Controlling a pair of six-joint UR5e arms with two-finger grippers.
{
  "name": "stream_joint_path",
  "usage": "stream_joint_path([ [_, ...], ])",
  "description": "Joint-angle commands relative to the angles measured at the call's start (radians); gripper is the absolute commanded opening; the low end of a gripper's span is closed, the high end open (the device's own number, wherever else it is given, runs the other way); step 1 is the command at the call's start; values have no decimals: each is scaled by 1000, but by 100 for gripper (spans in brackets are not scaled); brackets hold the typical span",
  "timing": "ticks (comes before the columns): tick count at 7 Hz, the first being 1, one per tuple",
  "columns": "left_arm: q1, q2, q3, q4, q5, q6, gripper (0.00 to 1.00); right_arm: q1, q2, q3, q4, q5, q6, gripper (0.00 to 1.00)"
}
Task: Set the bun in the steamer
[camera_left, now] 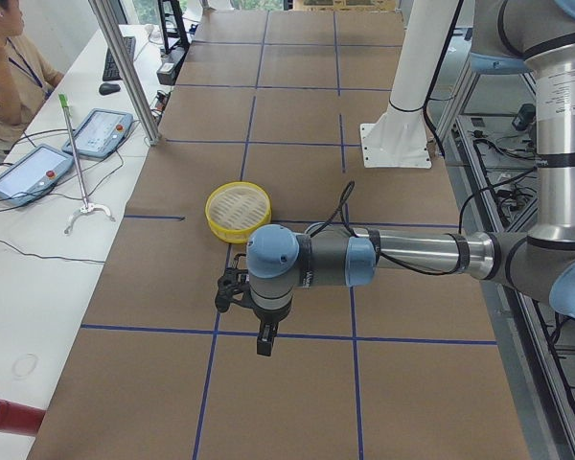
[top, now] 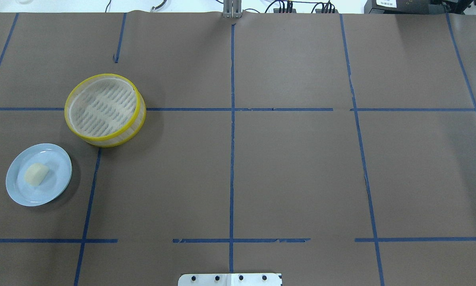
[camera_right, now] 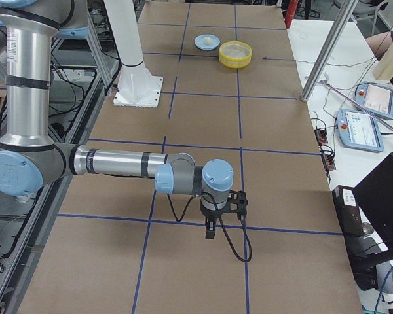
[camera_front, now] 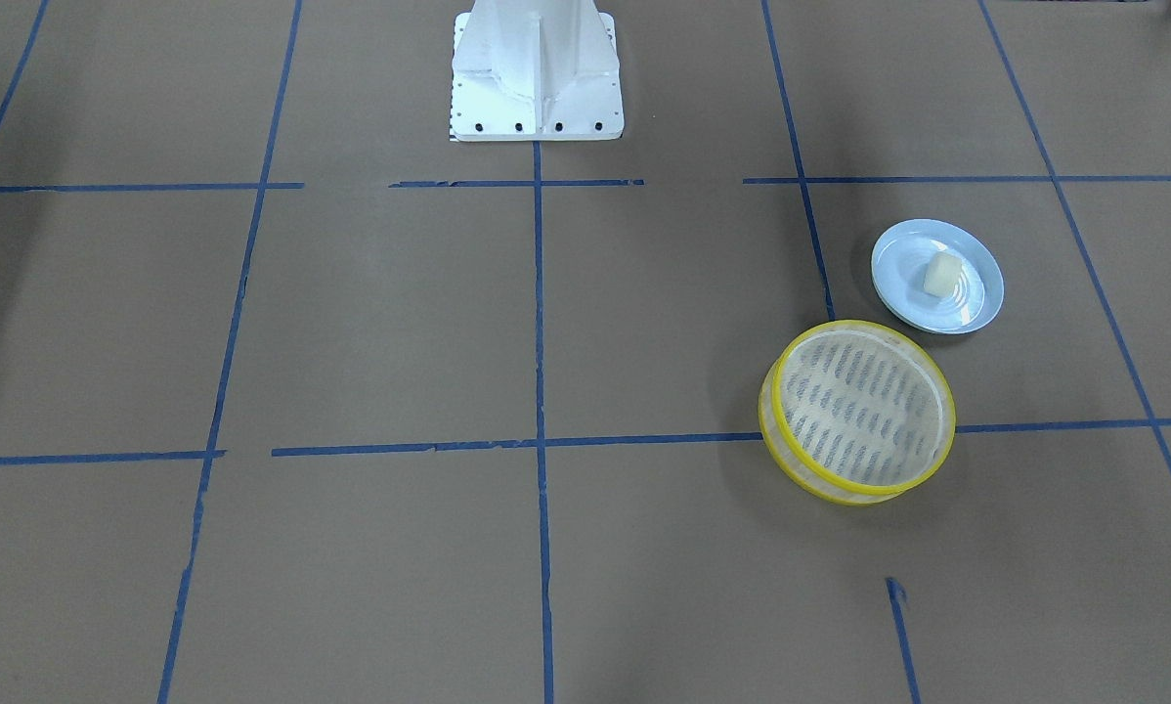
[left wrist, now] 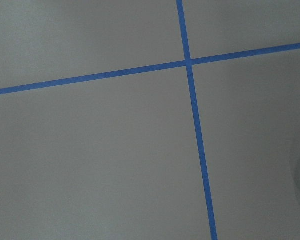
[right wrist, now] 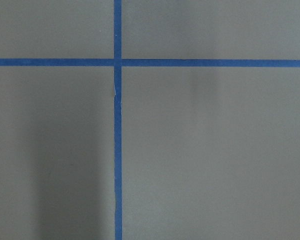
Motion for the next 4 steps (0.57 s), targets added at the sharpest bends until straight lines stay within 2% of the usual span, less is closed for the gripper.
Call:
stream_joint_path([
  [1, 2, 2, -6, -35, 8, 13, 100, 0, 0, 0, 0, 0, 0, 100],
  [4, 5, 16, 1, -45, 10, 25, 100, 0, 0, 0, 0, 0, 0, 100],
])
